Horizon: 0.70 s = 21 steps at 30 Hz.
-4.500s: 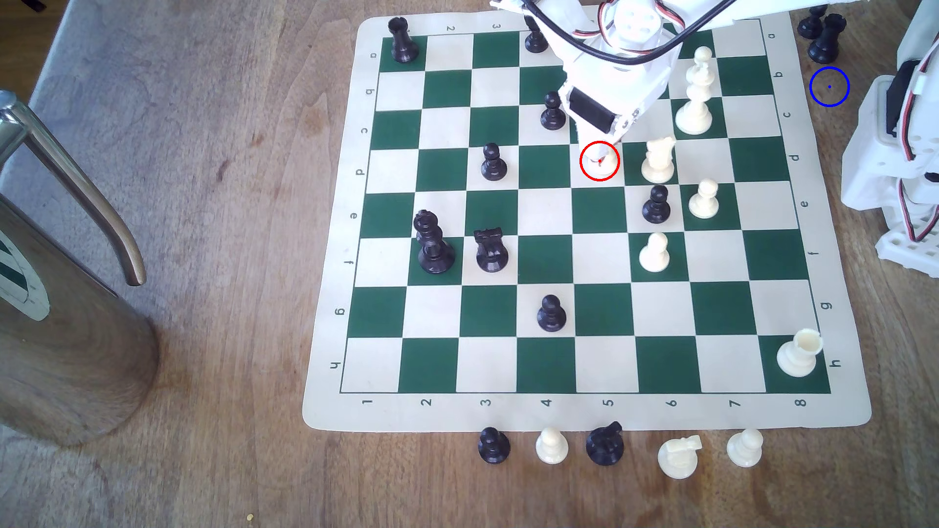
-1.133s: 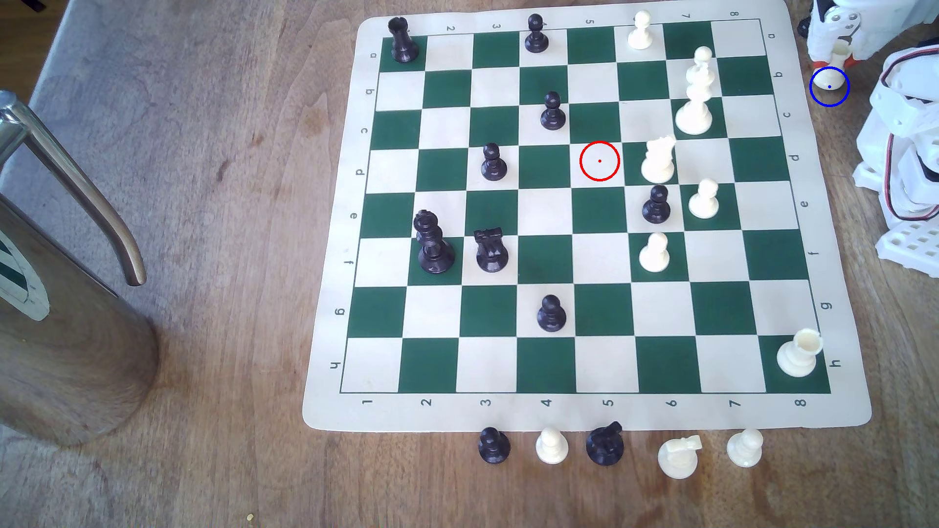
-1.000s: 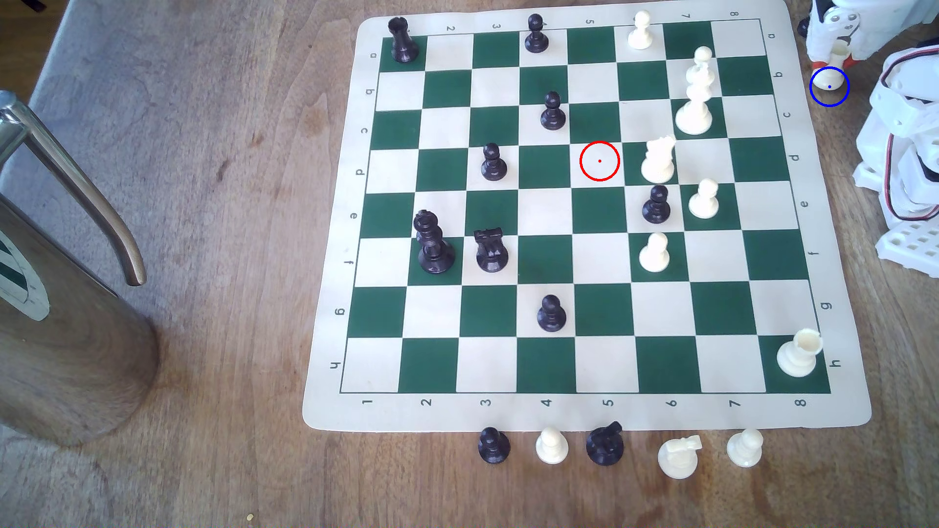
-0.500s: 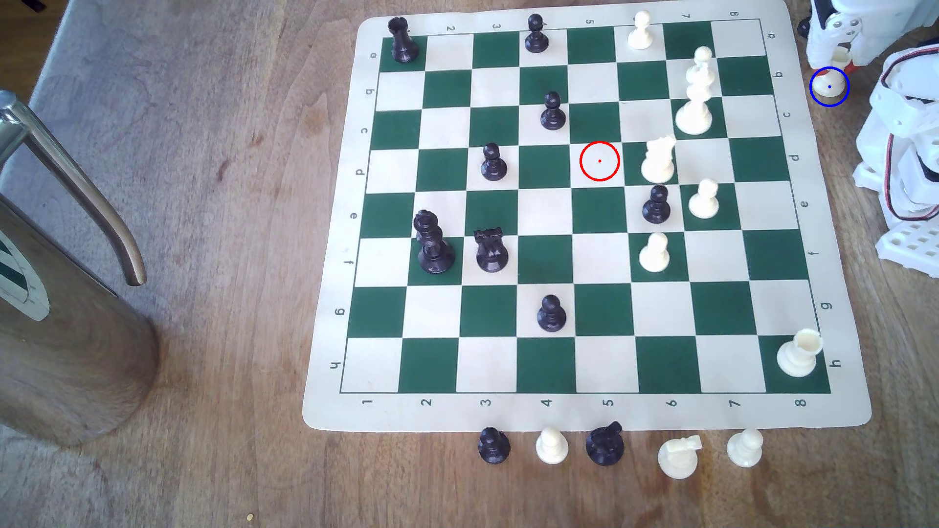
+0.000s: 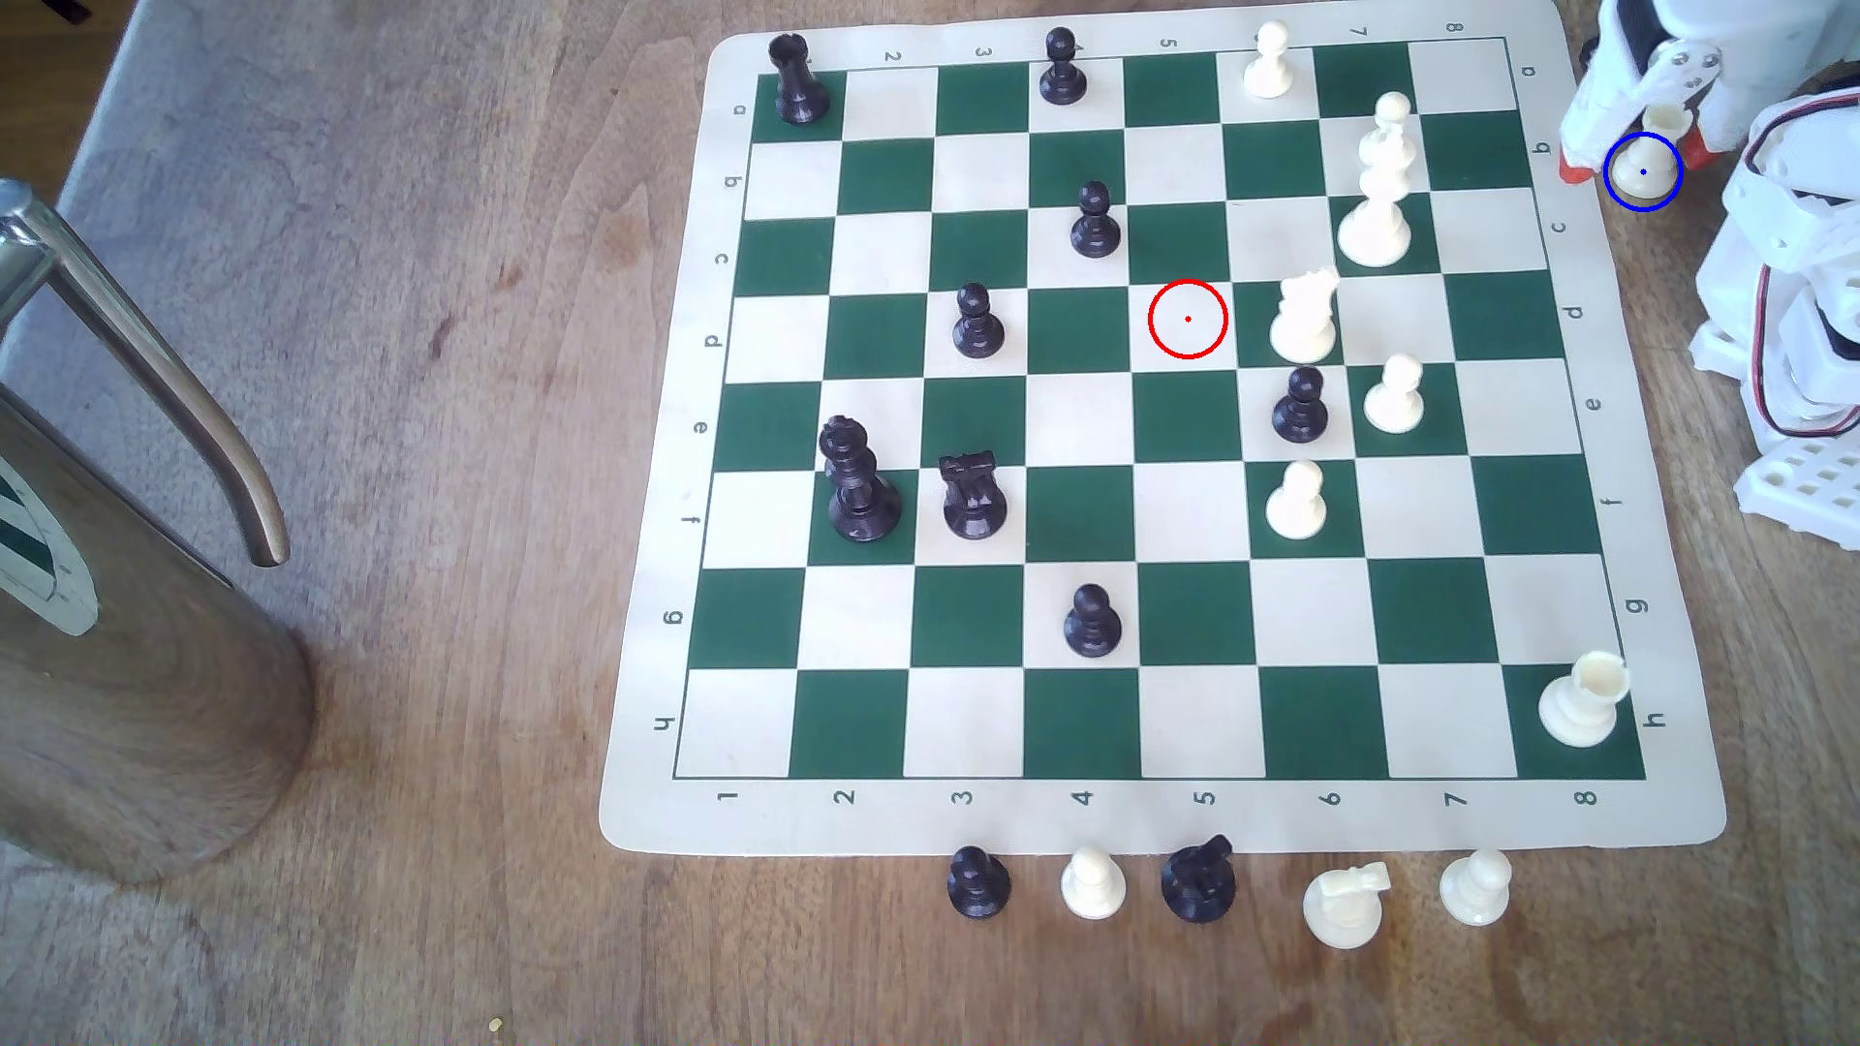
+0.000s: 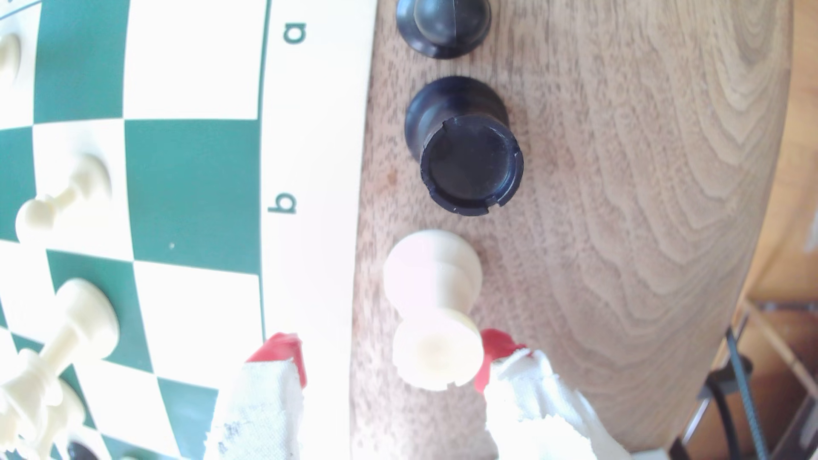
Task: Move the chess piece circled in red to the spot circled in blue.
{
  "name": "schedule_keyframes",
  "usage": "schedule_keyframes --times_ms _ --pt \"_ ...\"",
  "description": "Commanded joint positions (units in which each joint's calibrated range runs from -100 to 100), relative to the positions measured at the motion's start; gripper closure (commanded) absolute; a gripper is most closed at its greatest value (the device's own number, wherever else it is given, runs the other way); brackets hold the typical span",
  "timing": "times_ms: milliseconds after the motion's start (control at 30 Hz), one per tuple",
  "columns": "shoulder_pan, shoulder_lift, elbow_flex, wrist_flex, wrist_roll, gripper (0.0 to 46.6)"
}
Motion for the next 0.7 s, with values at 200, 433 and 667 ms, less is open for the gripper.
schedule_keyframes --times_ms 200,433,667 --pt "1.1 -2.4 -3.4 6.5 1.6 25.9" --pt "-1.0 -3.4 -10.8 16.2 2.1 24.5" --pt "-5.6 -4.1 -21.1 26.4 3.1 24.8"
